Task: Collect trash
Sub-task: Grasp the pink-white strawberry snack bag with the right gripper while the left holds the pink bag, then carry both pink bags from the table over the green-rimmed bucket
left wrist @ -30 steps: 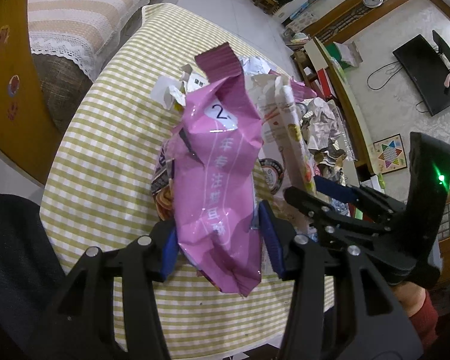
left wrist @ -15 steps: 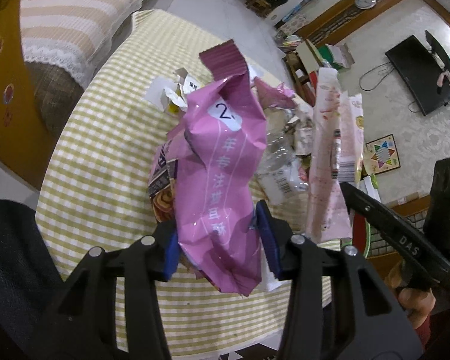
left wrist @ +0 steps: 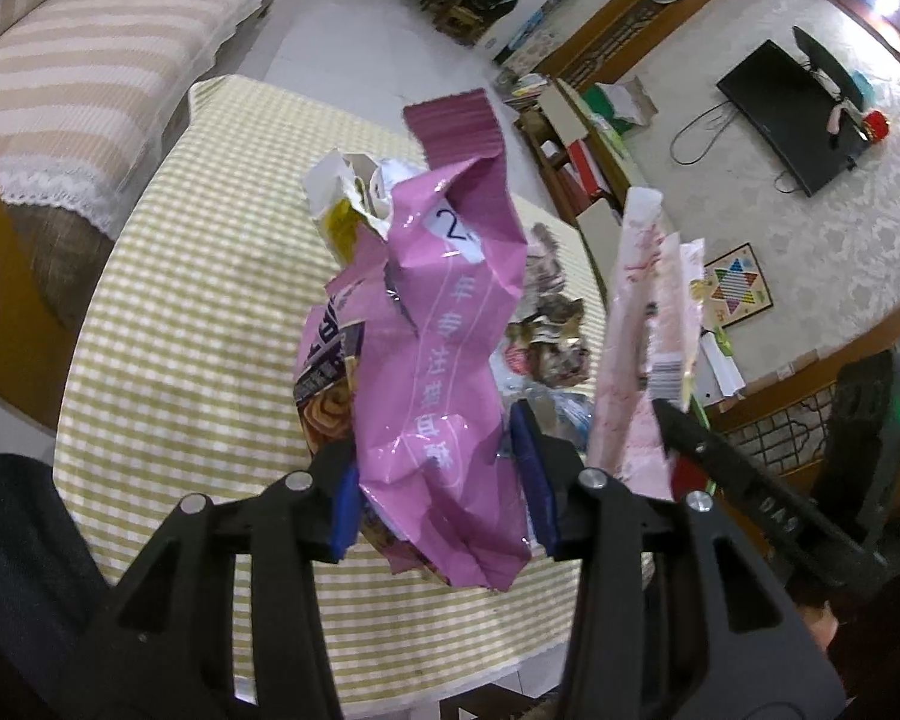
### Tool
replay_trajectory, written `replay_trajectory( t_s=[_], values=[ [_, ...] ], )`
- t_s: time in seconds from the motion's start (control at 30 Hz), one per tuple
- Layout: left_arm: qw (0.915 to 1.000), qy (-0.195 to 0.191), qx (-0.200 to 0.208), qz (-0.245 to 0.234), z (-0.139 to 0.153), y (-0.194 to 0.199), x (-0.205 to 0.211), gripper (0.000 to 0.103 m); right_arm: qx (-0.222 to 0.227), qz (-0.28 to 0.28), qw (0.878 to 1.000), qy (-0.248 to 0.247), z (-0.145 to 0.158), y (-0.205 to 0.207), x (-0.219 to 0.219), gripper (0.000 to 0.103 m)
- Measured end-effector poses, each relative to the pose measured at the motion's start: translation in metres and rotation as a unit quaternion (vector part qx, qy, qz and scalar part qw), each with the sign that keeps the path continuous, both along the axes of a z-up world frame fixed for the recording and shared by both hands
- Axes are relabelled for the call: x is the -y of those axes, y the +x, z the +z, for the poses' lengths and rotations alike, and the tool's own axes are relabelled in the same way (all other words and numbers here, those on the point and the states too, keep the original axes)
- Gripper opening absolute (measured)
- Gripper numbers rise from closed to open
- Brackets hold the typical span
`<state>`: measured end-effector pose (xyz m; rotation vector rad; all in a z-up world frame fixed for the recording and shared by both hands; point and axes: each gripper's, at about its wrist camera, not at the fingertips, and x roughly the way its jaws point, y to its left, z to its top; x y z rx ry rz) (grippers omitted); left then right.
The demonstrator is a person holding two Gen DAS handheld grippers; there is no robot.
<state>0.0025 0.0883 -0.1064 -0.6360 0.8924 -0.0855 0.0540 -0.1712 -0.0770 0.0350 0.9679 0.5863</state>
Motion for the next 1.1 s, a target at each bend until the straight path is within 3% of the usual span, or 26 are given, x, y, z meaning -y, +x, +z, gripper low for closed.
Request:
replay_trajectory(
  t_s=[0.67,1.1],
  values=[
    [0.9976,-0.001,0.059,-0.036,0.037,0.0,0.019,0.042,0.006,-0.042,0.999,0.03,0.009,-0.007,0.029,0.01],
    [0.9953,0.007,0.067,-0.07,0.046,0.013,0.047,0.042,0.006,-0.068,0.997,0.045,0.007,-0.006,0.051,0.01]
  ],
)
